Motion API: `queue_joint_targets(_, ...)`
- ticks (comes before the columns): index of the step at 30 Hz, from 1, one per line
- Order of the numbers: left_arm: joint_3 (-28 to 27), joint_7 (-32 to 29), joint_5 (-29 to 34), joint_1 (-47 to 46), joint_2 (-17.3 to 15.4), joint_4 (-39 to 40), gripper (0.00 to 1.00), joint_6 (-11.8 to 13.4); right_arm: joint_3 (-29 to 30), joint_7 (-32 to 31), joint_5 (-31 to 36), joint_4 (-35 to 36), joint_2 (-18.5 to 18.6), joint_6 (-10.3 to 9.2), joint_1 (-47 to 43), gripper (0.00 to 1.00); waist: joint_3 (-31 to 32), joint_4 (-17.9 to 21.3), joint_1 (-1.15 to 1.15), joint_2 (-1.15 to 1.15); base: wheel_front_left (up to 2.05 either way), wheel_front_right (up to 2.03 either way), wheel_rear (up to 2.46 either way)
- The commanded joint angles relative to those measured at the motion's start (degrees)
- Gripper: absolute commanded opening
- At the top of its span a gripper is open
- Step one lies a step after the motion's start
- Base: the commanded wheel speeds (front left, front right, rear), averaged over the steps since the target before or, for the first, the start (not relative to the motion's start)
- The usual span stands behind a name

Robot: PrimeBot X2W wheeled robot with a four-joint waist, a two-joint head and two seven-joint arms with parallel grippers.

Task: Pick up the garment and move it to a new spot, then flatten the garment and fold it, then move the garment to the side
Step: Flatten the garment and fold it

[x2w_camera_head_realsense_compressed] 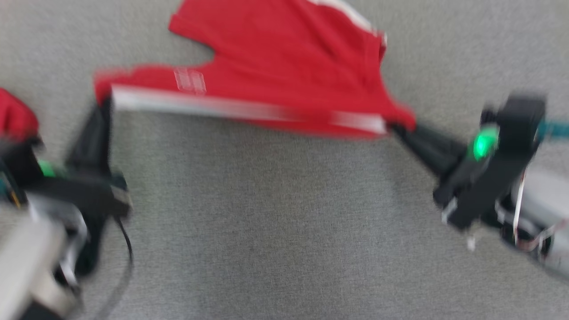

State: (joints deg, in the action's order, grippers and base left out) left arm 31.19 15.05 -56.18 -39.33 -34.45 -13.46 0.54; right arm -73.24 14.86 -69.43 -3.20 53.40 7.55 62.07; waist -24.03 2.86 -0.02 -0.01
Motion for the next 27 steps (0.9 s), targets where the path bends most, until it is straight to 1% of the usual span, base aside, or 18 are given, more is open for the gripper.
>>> queue_joint_targets(1, -1.4, 0.1, 1.0, 7.0, 0.9, 2.2, 0.0, 0.6, 1.4, 0.4, -0.3, 0.8, 0.5, -0.14, -5.3, 0.0, 5.5, -0.6, 0.02, 0.01, 0.0, 0.0, 0.0)
queue_joint_targets(2, -1.9, 0.2, 2.0, 10.2, 1.0, 2.9, 0.0, 0.7, 2.5, 0.4, -0.8, 1.1, 0.2, -0.14, -8.4, 0.0, 6.1, -0.6, 0.02, 0.01, 0.0, 0.0, 0.0)
queue_joint_targets(3, -1.9, 0.2, 2.0, 10.2, 1.0, 2.9, 0.0, 0.7, 2.5, 0.4, -0.8, 1.1, 0.2, -0.14, -8.4, 0.0, 6.1, -0.6, 0.02, 0.01, 0.0, 0.0, 0.0)
queue_joint_targets(4, -2.9, 0.2, 2.7, 12.7, 1.4, 3.1, 0.0, 1.4, 2.9, 0.4, -0.1, 1.3, 0.0, -0.14, -11.3, 0.0, 6.9, -0.6, 0.02, 0.01, 0.0, 0.0, 0.0)
queue_joint_targets(6, -4.9, 0.2, 3.3, 18.5, 3.5, 3.1, 0.0, 1.5, 4.1, 0.4, 1.3, 1.0, -0.6, -0.14, -16.9, 0.0, 8.4, -0.5, 0.02, 0.01, 0.0, 0.0, 0.0)
queue_joint_targets(8, -6.3, 0.2, 4.6, 23.4, 4.8, 2.3, 0.0, 0.9, 5.7, 0.4, 3.0, 0.2, -1.4, -0.14, -21.6, 0.0, 9.8, -0.6, 0.02, 0.01, 0.0, 0.0, 0.0)
queue_joint_targets(10, -8.2, 0.2, 5.6, 27.1, 6.5, 1.7, 0.0, 0.6, 7.7, 0.4, 3.2, -0.3, -3.2, -0.14, -26.9, 0.0, 11.1, -0.9, 0.02, 0.01, 0.0, 0.0, 0.0)
queue_joint_targets(11, -8.8, 0.2, 6.0, 29.1, 7.4, 1.2, 0.0, 0.0, 8.8, 0.4, 4.0, -0.7, -3.6, -0.14, -29.5, 0.0, 11.9, -1.1, 0.02, 0.01, 0.0, 0.0, 0.0)
queue_joint_targets(14, -11.1, 0.2, 7.3, 33.7, 9.7, -0.4, 0.0, -1.0, 11.2, 0.4, 5.3, -0.9, -5.2, -0.14, -37.0, 0.0, 13.9, -1.2, 0.02, 0.01, 0.0, 0.0, 0.0)
queue_joint_targets(16, -12.4, 0.2, 8.7, 35.9, 10.8, -1.2, 0.0, -1.6, 12.2, 0.4, 7.0, -0.9, -5.5, -0.14, -40.7, 0.0, 14.9, -1.3, 0.02, 0.01, 0.0, 0.0, 0.0)
queue_joint_targets(18, -13.9, 0.2, 9.4, 38.2, 12.0, -2.0, 0.0, -2.2, 14.2, 0.4, 6.6, -0.6, -6.3, -0.14, -44.5, 0.0, 16.0, -1.1, 0.02, 0.01, 0.0, 0.0, 0.0)
queue_joint_targets(21, -16.0, 0.2, 10.6, 41.1, 13.1, -2.4, 0.0, -2.7, 14.9, 0.4, 7.2, 0.5, -6.3, -0.14, -50.1, 0.0, 17.5, -1.0, 0.02, 0.01, 0.0, 0.0, 0.0)
queue_joint_targets(23, -17.4, 0.2, 11.2, 42.7, 13.5, -2.3, 0.0, -3.2, 15.0, 0.4, 7.5, 1.4, -6.1, -0.14, -52.4, 0.0, 18.1, -0.9, 0.02, 0.01, 0.0, 0.0, 0.0)
queue_joint_targets(27, -18.7, 0.2, 13.0, 44.7, 13.9, -1.3, 0.0, -4.1, 16.8, 0.4, 6.1, 3.3, -7.3, -0.14, -55.8, 0.0, 19.1, -0.6, 0.02, 0.01, 0.0, 0.0, 0.0)
